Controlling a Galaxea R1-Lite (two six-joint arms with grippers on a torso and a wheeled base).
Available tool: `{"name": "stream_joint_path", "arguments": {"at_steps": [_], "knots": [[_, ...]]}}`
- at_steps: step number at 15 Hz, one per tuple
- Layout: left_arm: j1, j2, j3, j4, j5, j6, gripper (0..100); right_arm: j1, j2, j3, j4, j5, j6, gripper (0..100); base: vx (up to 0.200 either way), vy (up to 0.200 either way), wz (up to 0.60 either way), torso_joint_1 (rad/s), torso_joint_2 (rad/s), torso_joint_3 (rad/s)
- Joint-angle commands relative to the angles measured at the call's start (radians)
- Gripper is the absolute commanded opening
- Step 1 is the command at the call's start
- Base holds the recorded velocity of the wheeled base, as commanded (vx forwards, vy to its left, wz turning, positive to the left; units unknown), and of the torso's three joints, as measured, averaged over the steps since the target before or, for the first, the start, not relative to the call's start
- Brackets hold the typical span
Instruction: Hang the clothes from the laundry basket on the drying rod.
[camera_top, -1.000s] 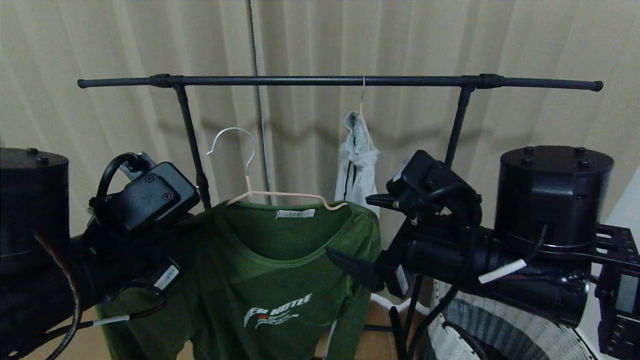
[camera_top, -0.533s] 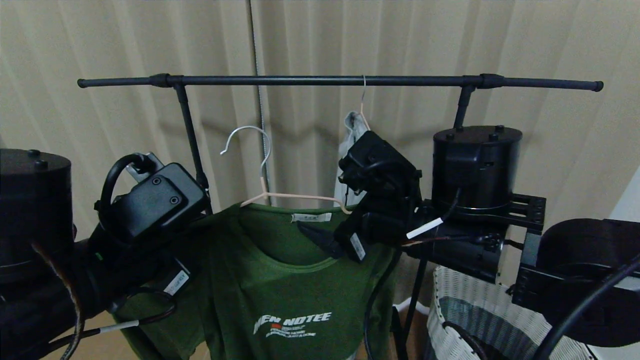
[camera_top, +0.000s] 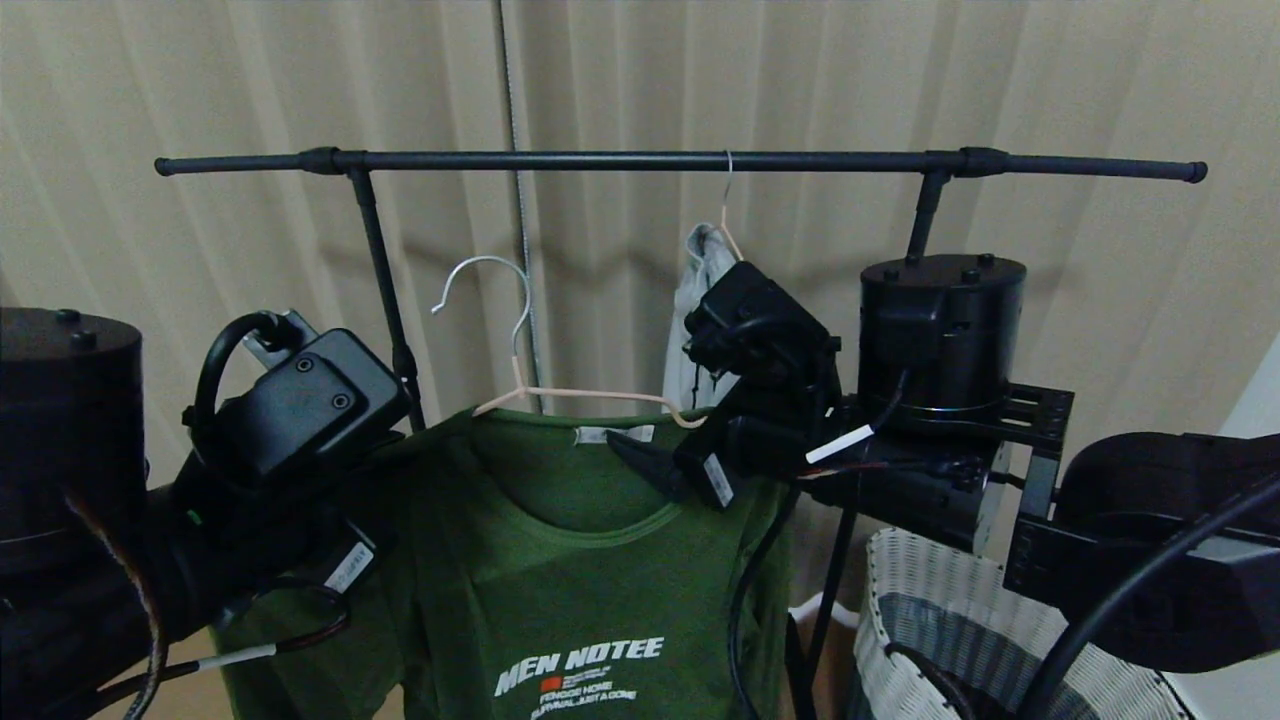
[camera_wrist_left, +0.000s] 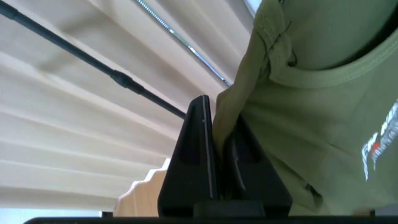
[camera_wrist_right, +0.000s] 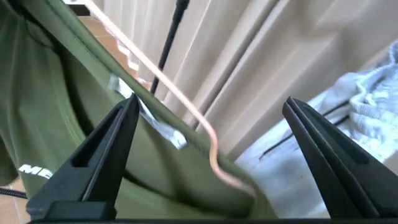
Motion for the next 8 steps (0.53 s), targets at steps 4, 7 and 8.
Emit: {"name": "stream_joint_path", "arguments": {"at_steps": [4,7,8], "knots": [[-0.010,-0.007,0.004,0.000,-0.003,-0.001,0,-0.038,-0.017,-0.002,0.000,-0.002,-0.001,100,0.000,0.000,0.00,0.000,0.00,0.000],[-0.020,-0.011,0.003,0.000,-0.009,-0.003,0,-0.039,-0.001,-0.005,0.000,-0.002,-0.001,100,0.000,0.000,0.00,0.000,0.00,0.000],[-0.030,-0.011,0.001,-0.003,-0.009,-0.004,0,-0.039,0.004,-0.005,0.000,-0.002,-0.001,100,0.000,0.000,0.00,0.000,0.00,0.000]]}}
